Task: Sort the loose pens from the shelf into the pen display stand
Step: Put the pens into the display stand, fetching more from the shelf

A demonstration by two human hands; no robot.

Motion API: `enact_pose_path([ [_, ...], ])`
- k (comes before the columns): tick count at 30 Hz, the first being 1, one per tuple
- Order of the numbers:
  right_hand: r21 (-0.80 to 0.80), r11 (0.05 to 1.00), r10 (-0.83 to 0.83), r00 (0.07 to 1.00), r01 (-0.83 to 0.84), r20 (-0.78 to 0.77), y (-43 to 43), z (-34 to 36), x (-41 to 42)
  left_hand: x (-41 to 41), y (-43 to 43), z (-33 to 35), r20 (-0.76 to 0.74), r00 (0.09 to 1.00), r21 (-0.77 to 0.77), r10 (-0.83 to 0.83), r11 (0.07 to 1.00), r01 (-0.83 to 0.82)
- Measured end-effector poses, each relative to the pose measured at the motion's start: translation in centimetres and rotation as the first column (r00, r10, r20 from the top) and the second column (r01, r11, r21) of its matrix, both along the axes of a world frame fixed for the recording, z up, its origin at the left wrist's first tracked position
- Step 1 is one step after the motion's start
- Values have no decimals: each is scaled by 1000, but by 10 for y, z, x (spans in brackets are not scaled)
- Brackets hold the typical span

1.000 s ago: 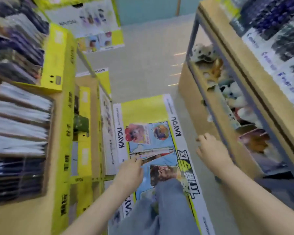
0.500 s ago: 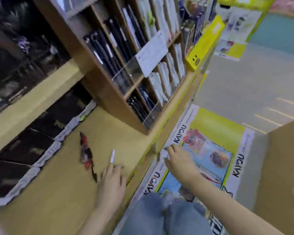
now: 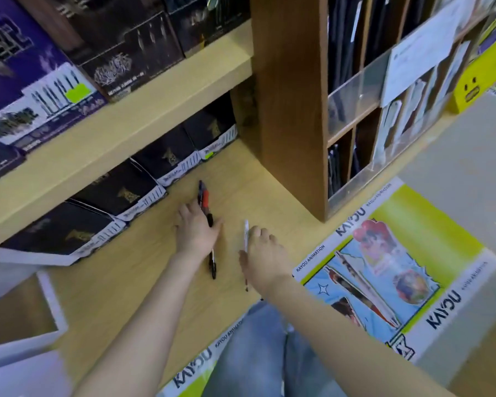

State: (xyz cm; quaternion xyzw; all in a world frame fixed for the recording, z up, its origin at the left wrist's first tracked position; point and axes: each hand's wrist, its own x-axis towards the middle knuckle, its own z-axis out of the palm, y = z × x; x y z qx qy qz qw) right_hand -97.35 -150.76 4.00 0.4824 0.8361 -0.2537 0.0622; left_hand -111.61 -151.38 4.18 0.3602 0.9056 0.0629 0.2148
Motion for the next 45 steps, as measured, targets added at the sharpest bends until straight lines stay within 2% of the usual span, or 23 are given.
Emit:
enact_pose_path([
  [4,78,997,19,999,-21,38,31,-2,6,2,0,-4,101,993,79,56,995,-64],
  [6,68,997,18,999,-20,39,43,-2,10,5,-5,-7,102,994,74,43,996,-51],
  [10,-109,990,-102,991,92,-86,42,4,14,11,-12,-10,94,996,71,6,997,-13],
  [12,-237,969,-121,976,76,-180,33,5,12,13,-14,-7,172,984,110,36,992,-55],
  [14,-348,936,-153,951,52,-269,22,3,6,17,-15,-2,326,941,153,94,977,-150],
  [17,-500,858,-328,874,117,-360,11,-2,-5,32,-15,3,553,807,138,207,933,-333],
  [19,-520,840,-393,834,155,-388,8,-2,-7,45,-15,6,712,646,104,276,868,-486],
  [21,-488,857,-393,823,165,-411,8,-2,-3,52,-15,10,843,454,71,288,777,-625],
  [23,-432,893,-325,850,131,-414,6,-1,4,54,-15,16,931,270,31,246,684,-729],
  [25,-418,906,-266,866,74,-423,3,3,10,57,-16,19,964,176,11,200,631,-776],
  [27,-449,891,-289,838,59,-463,3,8,18,63,-16,19,973,159,19,169,625,-780],
  [30,-535,838,-407,775,107,-483,9,17,35,73,-16,20,971,190,46,148,662,-748],
  [33,-542,809,-511,726,227,-460,9,18,55,82,-14,21,937,309,92,162,741,-665],
  [36,-595,751,-616,629,288,-473,3,19,79,97,-16,19,896,419,121,145,830,-545],
  [40,-626,708,-684,542,328,-489,-9,24,119,135,-22,21,940,337,71,61,927,-367],
  [43,-636,696,-694,539,333,-478,-21,24,150,169,-25,19,964,267,68,9,958,-277],
  [45,-624,693,-704,527,360,-477,-27,24,172,190,-24,18,965,260,70,-12,974,-215],
])
